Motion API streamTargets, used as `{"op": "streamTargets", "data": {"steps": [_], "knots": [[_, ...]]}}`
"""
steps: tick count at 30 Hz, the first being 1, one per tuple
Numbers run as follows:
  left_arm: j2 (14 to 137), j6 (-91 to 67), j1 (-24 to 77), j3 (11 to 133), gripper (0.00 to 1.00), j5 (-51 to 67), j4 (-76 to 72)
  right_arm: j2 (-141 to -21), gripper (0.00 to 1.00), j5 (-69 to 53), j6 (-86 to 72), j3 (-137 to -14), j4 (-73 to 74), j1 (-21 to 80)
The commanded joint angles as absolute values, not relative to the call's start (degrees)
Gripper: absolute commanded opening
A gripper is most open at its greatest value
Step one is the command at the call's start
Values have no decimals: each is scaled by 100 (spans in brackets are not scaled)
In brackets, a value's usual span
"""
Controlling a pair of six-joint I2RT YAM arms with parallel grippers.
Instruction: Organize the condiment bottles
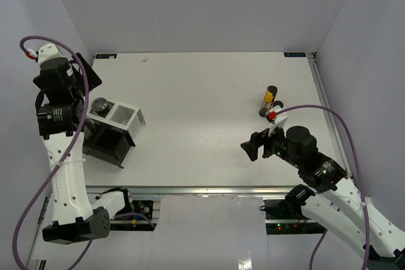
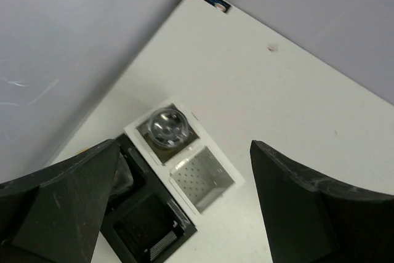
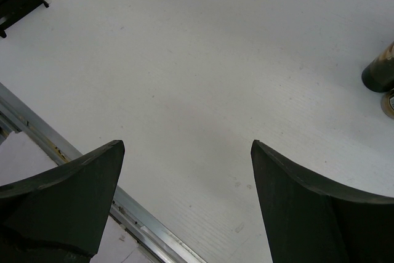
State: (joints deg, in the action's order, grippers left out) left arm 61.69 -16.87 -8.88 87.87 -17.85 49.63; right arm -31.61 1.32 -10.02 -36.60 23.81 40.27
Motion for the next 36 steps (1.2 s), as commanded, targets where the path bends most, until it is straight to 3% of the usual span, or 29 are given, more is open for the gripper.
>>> {"op": "streamTargets", "data": {"steps": [1, 11, 20, 23, 27, 31, 36], "knots": [[6423, -1693, -905, 9221, 98, -125, 5440, -3138, 90, 187, -976, -3718, 2241, 4064], [6359, -1588, -543, 8721, 98, 1565, 4660, -3361, 90, 474, -1178, -3764, 2128, 4061], [7098, -1851, 2393, 7794, 98, 377, 3760, -4592, 96, 1517, -1524, -4865, 2541, 4069], [7201, -1964, 2920, 7257, 98, 336, 3290, -5222, 92, 2511, -1521, -5592, 2880, 4045], [7202, -1997, 3281, 6509, 98, 500, 2722, -5826, 90, 3054, -1467, -6248, 2886, 3620], [7089, -2003, 3486, 5948, 98, 634, 2385, -6387, 90, 2465, -1425, -6431, 2584, 2720], [6780, -1955, 3524, 5233, 98, 664, 2144, -6925, 90, 2324, -1155, -6461, 2229, 2298]]}}
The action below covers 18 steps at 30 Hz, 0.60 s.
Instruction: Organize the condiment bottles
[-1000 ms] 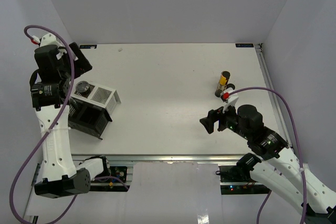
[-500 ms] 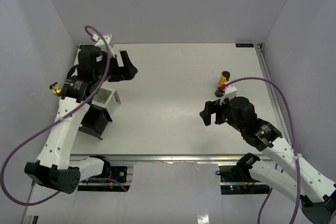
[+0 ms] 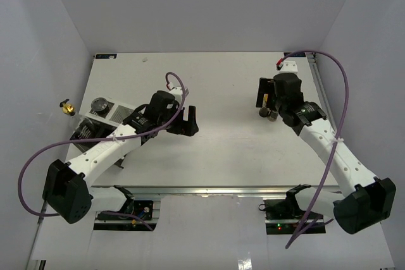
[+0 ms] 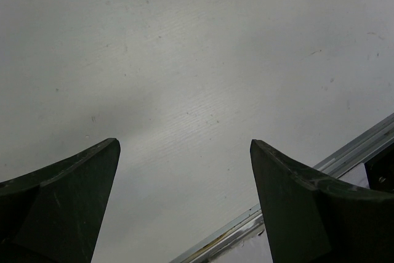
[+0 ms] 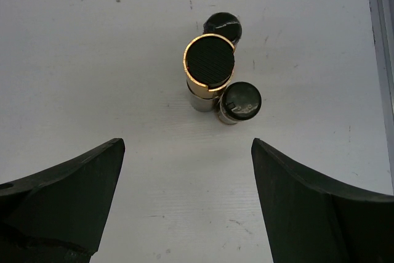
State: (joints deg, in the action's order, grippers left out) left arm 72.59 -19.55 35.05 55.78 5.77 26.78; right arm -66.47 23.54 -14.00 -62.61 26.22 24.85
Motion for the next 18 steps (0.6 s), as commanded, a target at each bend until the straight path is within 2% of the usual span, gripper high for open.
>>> {"op": "streamTargets", "data": {"steps": [1, 18], "knots": [[6732, -1917, 3524, 5180, 98, 631, 2134, -7002, 90, 2358, -1112, -6471, 2201, 2255], [6504, -1960, 3533, 5264, 98, 659, 2373, -8178, 90, 1940, -661, -6693, 1341, 1580]]}}
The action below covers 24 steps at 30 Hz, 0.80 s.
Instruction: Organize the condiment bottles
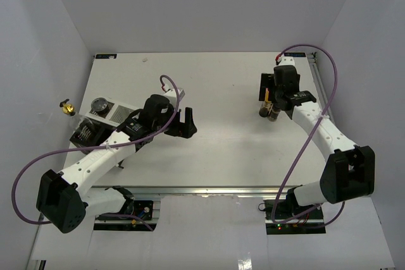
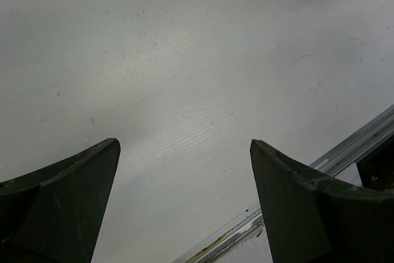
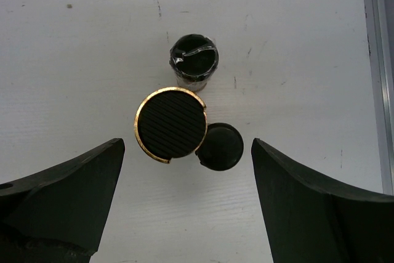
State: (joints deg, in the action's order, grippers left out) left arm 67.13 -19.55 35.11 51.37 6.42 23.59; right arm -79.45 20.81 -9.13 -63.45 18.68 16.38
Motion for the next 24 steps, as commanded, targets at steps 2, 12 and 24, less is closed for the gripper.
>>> {"op": "streamTargets", "data": {"steps": [2, 12, 24], "knots": [[6383, -1960, 3533, 5247, 98, 655, 2368, -8357, 91, 1798, -561, -6755, 1281, 1556], [6132, -1944, 3524, 5177, 98, 466, 2417, -8792, 99, 1677, -492, -6924, 1194, 1556], [6024, -2050, 3531, 5182, 98, 315, 2504, -8761, 43, 1541, -422, -6906, 1411, 1558]]}}
